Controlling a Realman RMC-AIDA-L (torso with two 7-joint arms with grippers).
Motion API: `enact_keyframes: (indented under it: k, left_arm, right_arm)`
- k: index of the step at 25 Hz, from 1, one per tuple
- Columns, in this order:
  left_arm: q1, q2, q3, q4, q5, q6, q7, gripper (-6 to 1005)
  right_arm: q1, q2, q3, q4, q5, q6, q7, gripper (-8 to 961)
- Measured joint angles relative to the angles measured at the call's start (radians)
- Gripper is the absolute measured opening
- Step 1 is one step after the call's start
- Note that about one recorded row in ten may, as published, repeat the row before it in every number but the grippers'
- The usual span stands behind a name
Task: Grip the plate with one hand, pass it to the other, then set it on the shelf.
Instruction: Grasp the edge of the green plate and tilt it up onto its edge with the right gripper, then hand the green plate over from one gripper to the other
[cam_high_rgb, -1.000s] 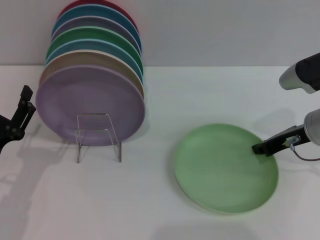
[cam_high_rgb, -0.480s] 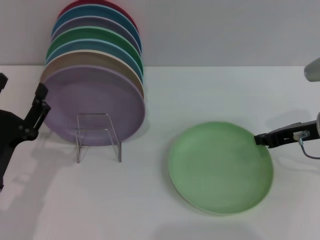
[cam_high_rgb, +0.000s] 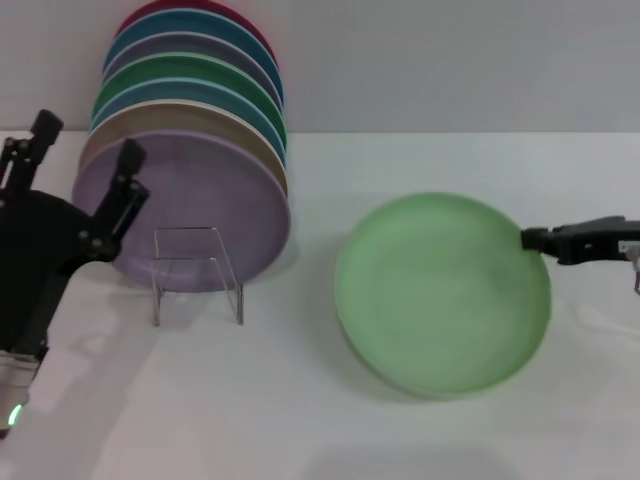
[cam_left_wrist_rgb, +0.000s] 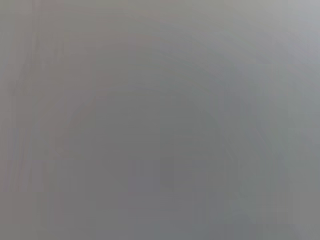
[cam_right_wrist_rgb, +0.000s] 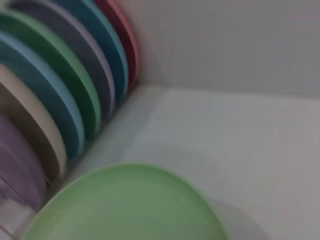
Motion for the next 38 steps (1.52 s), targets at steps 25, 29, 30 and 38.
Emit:
enact_keyframes:
  k: [25, 29, 30, 38]
  left_arm:
    - [-0.095, 0.384, 0.135, -1.246, 0.095, -1.667, -0.14, 743]
    - [-0.13, 0.328, 0.093, -1.359, 0.033, -1.918, -0.015, 742]
    - [-0.13, 0.286, 0.058, -1.375, -0.018, -1.998, 0.081, 741]
    - [-0.057, 0.001, -0.205, -1.345, -0.224, -2.279, 0.656, 739]
  right_arm:
    - [-0.093, 0.002, 0.072, -0.044, 0.311, 0.059, -0.469, 62]
    - [-0.075, 0.003, 0.049, -0.044, 0.31, 0.058, -0.479, 69]
    - [-0.068, 0.002, 0.042, -0.047, 0.31, 0.056, -0.482, 70]
    - [-0.073, 0.002, 0.033, -0.044, 0.316, 0.072, -0.501, 84]
